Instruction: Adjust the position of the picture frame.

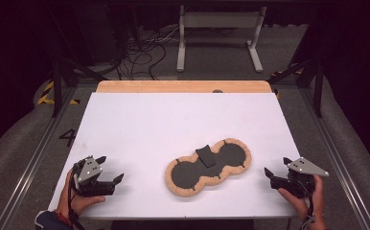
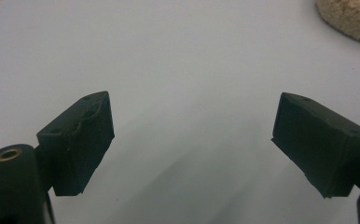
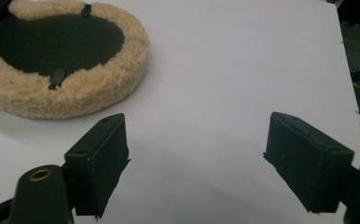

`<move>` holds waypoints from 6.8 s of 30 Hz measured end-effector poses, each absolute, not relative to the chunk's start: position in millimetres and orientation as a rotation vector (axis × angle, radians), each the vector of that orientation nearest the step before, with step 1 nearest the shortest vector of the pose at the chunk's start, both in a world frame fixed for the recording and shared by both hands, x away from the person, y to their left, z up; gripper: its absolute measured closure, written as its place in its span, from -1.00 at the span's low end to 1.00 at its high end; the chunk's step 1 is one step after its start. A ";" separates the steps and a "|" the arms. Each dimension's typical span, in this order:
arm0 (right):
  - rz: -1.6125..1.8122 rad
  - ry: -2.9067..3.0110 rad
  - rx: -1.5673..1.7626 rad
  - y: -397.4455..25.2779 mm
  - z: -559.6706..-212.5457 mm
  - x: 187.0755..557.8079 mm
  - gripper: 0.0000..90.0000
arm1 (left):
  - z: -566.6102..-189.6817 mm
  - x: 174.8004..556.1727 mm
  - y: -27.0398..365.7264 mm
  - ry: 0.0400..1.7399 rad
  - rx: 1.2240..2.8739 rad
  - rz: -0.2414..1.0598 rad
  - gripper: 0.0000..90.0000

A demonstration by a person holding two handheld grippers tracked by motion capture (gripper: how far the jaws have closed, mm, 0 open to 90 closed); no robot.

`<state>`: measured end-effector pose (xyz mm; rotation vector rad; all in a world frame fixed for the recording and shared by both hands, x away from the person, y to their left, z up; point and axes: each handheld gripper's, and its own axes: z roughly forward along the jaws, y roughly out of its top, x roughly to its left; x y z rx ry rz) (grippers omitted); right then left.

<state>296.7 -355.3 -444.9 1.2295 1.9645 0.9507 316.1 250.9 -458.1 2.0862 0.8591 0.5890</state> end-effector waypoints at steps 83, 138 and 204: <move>1.000 2.183 1.257 -322.4 -448.6 350.3 1.00 | -446.3 303.4 124.4 0.495 2.252 0.276 0.84; 1.024 2.215 1.194 -302.3 -447.5 328.1 1.00 | -444.5 362.7 136.7 0.646 2.158 0.307 0.84; 0.958 2.261 1.180 -288.3 -451.9 319.9 1.00 | -450.6 376.6 115.0 0.586 2.254 0.282 0.83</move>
